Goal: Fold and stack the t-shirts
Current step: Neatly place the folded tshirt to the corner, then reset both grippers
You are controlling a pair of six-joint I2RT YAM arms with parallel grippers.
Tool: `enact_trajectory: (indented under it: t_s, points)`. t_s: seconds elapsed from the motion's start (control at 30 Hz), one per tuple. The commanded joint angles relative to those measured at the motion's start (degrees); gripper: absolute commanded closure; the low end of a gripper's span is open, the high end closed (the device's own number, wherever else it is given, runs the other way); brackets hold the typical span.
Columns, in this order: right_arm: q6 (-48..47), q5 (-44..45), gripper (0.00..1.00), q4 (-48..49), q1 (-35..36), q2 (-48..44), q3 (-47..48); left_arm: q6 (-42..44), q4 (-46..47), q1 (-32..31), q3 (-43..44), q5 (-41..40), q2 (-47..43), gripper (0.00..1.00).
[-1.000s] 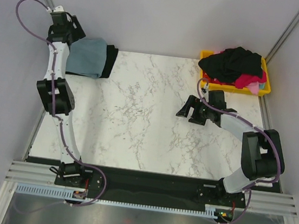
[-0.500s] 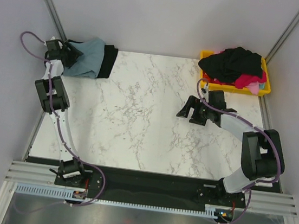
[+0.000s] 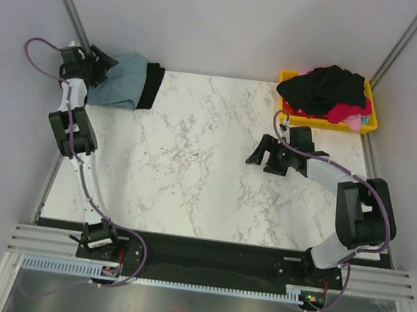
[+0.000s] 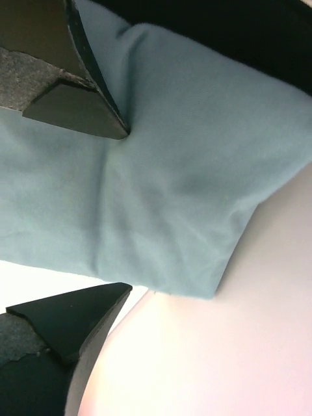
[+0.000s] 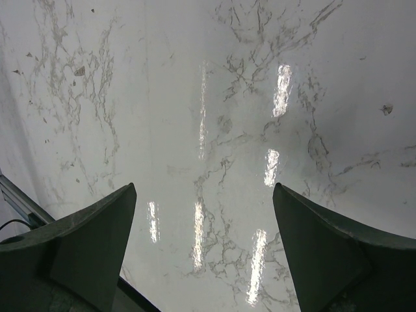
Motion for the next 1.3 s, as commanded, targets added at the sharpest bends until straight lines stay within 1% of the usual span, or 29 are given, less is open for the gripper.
enact_trajectory:
  t_s: [0.0,0.03,0.07,0.17,0.2,0.27,0.37,0.47,0.57,0.63,0.7,0.73,0.8,0.83,0.87,0.9,0.93,0.97,1.03,1.07,1.13,1.17,1.2,1.27]
  points:
    - [-1.2,-0.3,0.05,0.5,0.4,0.1,1.0,-1.3,3.3,0.9,-0.3,1.8,-10.5,0.0]
    - [-1.2,-0.2,0.05,0.4,0.5,-0.1,1.1,-1.1,3.4,0.4,-2.0,1.3,-14.1,0.0]
    - [-1.2,-0.2,0.05,0.5,0.5,-0.1,1.1,-0.8,3.3,0.2,-6.4,0.8,-16.0,0.01]
    - [-1.2,-0.7,0.05,0.4,0.6,-0.2,1.4,-0.7,4.5,-0.7,-15.0,-0.9,-23.6,0.04]
    - [-1.2,-0.8,0.05,0.2,0.6,-0.3,1.6,-0.9,5.5,-1.0,-21.4,-0.9,-25.6,0.04]
    - [-1.3,-0.8,0.05,0.1,0.6,-1.3,1.8,0.2,8.6,-2.1,-29.2,-0.1,-29.4,0.05]
    - [-1.2,-1.1,0.05,0.1,0.5,-1.8,1.8,1.5,10.1,-4.3,-35.2,0.8,-31.3,0.07]
    - [-1.4,-1.2,0.05,0.1,0.6,-1.9,1.9,1.1,11.1,-5.9,-39.7,1.6,-32.1,0.09]
    - [-1.9,0.2,0.05,-0.2,0.6,-2.0,1.7,3.4,9.6,-8.6,-42.6,0.4,-35.3,0.09]
    - [-2.1,0.7,0.05,-0.1,0.6,-2.4,1.4,5.4,5.5,-11.5,-43.9,-1.9,-40.2,0.09]
    - [-2.3,0.8,0.05,0.2,0.7,-3.2,1.2,8.6,2.1,-13.6,-47.7,-4.3,-45.0,0.08]
    - [-2.3,0.8,0.06,0.2,0.9,-3.8,1.2,9.8,1.1,-16.1,-49.5,-4.9,-50.2,0.07]
    - [-2.4,0.7,0.05,0.2,1.2,-5.0,1.2,13.2,-0.8,-18.6,-55.9,-8.3,-55.5,0.05]
    - [-2.1,0.9,0.05,0.2,1.5,-6.7,1.1,13.7,-1.8,-20.8,-58.4,-9.0,-61.5,0.04]
    - [-2.1,0.6,0.05,0.2,1.7,-7.6,1.2,14.5,-2.3,-21.6,-62.9,-9.0,-64.0,0.03]
    - [-2.0,0.3,0.05,0.0,2.0,-9.7,1.2,14.9,-3.0,-21.6,-64.9,-8.2,-67.0,0.03]
    - [-1.9,0.6,0.05,-0.3,2.1,-10.9,1.4,14.9,-4.7,-23.9,-66.9,-8.1,-72.4,0.03]
    - [-1.8,1.1,0.05,-0.7,2.3,-12.2,1.4,15.7,-5.0,-24.4,-71.1,-7.8,-75.8,0.03]
    - [-0.7,1.7,0.04,-1.5,2.8,-16.6,1.2,17.1,-6.8,-25.3,-74.9,-8.9,-81.7,0.02]
    - [-0.3,2.4,0.04,-1.6,2.9,-18.1,0.7,18.6,-7.5,-25.4,-78.1,-9.3,-87.4,0.01]
    - [0.9,3.2,0.04,-1.8,3.4,-23.0,-0.1,20.8,-9.3,-25.4,-81.1,-10.8,-92.0,0.01]
    - [1.0,5.3,0.04,-1.7,3.9,-24.7,-0.8,21.8,-11.2,-25.4,-81.8,-11.3,-95.5,0.01]
    - [0.7,6.5,0.04,-2.8,4.6,-27.6,-0.8,22.3,-12.0,-25.5,-82.4,-12.9,-97.1,0.01]
    - [0.7,8.3,0.02,-3.8,5.0,-30.5,-0.9,21.5,-13.1,-25.7,-84.4,-15.0,-99.9,0.0]
